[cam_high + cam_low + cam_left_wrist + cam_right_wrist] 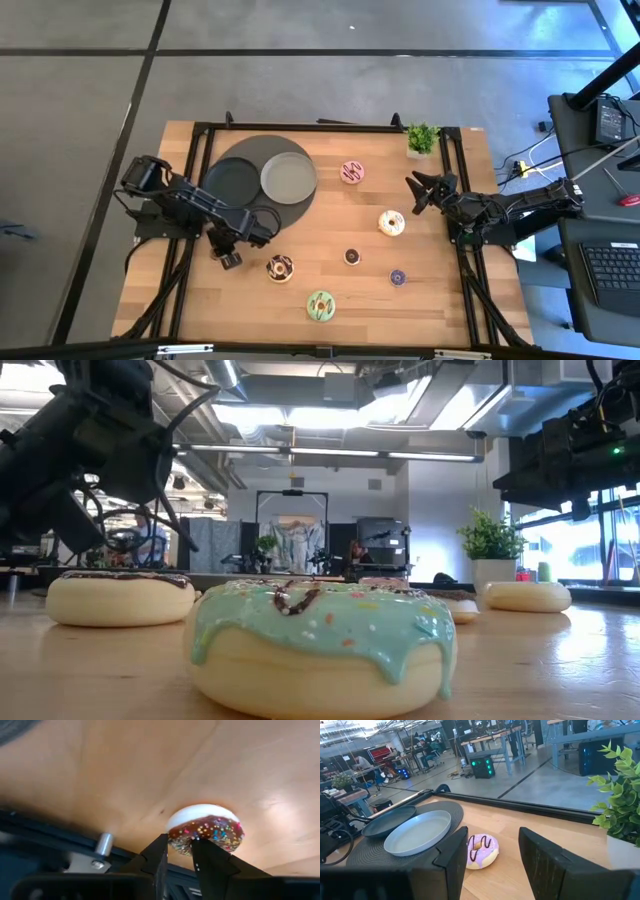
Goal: Pick & Place donuts
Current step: Put the small brown donut on the black plate
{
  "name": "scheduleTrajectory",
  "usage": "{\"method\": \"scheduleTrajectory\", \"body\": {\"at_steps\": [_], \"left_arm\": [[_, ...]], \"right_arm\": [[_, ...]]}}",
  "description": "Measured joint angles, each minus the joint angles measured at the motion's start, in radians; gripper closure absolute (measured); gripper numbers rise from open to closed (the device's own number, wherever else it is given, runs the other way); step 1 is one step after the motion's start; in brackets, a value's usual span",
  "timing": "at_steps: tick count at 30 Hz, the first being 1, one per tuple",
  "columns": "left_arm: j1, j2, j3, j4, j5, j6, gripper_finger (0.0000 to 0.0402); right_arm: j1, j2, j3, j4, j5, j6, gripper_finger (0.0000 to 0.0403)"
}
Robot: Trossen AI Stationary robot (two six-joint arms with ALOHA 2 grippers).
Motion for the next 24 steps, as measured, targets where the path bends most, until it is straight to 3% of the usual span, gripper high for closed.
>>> {"method": "scheduleTrajectory", "body": {"at_steps": [13,18,24], "left_arm": [[0.008,-0.032,0.026,0.000,0.053,0.005,0.0396],[0.068,-0.176,0.057,-0.011,0.048,-0.017,0.0390],[0.241,-0.412,0.069,-0.008,-0.142,-0.100,0.0387]], "right_arm": [[0.000,0.000,0.000,0.000,0.000,-0.003,0.0226],[0.000,0.000,0.000,0.000,0.001,-0.003,0.0226],[0.000,0.000,0.000,0.000,0.001,-0.003,0.0226]]}}
